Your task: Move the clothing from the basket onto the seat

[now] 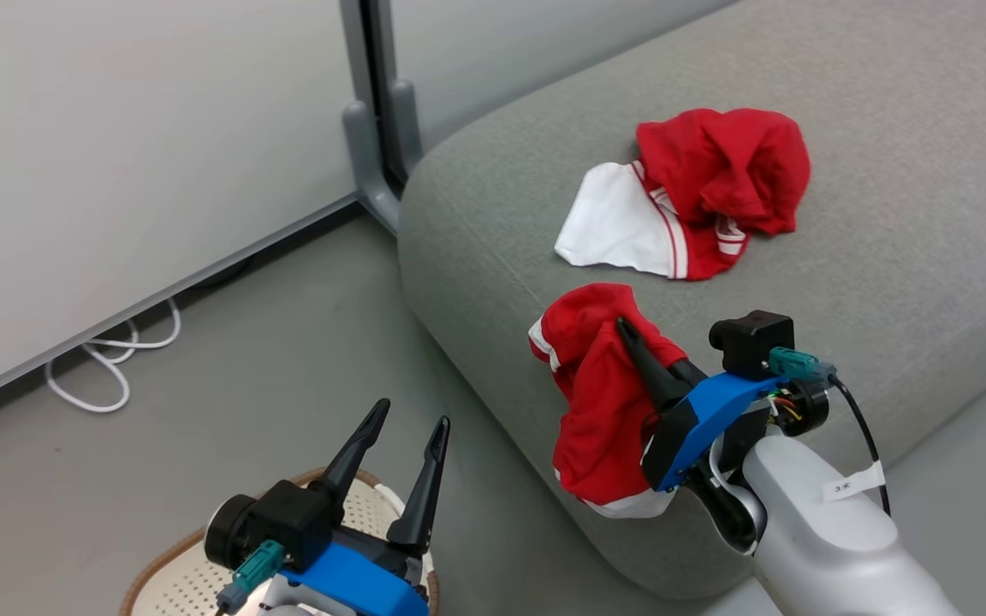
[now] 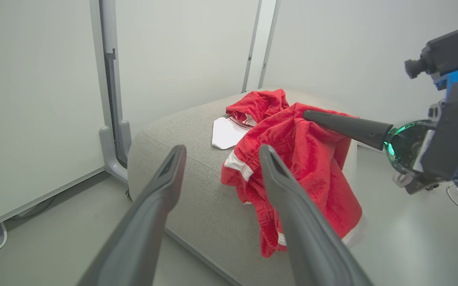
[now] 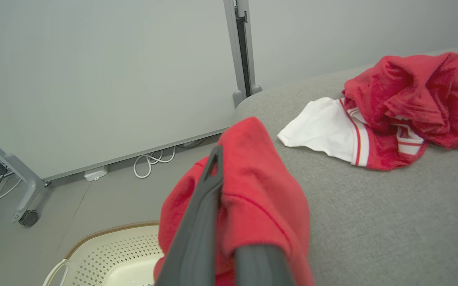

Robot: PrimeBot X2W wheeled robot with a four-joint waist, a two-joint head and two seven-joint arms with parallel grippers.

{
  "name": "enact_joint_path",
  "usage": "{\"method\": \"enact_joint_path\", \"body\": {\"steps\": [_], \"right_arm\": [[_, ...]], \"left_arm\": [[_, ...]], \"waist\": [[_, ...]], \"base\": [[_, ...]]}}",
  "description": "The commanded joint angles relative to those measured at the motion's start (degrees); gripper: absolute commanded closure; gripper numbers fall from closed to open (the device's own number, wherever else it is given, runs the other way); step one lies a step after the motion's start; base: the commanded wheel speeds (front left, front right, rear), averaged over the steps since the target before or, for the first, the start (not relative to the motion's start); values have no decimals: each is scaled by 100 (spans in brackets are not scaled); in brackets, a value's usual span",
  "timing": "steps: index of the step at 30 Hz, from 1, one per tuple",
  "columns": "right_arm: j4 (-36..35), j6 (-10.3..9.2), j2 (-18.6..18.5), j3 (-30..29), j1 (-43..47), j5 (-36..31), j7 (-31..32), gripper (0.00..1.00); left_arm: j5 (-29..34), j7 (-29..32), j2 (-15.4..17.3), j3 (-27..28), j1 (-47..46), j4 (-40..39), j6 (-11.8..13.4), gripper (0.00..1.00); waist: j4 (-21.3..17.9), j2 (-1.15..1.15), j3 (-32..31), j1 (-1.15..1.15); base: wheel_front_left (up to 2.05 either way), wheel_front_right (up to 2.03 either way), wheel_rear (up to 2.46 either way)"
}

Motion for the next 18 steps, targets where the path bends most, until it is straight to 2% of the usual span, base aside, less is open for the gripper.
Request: {"method": "enact_joint_path", "body": {"steps": [1, 9, 18], "right_arm": [[-39, 3, -23, -63, 66, -27, -22, 100], [-138, 3, -60, -347, 196, -128, -75, 100], [-197, 3, 2, -481, 277, -281, 14, 100]], "left_arm": [[26, -15, 31, -53, -119, -8, -5, 0], [-72, -15, 112, -268, -334, 89, -5, 0], [-145, -15, 124, -272, -333, 124, -5, 0]], "waist": [[-196, 0, 117, 0], [-251, 0, 246, 0], [-230, 0, 201, 0]], "base": [[0, 0, 0], [0, 0, 0], [0, 0, 0]]}}
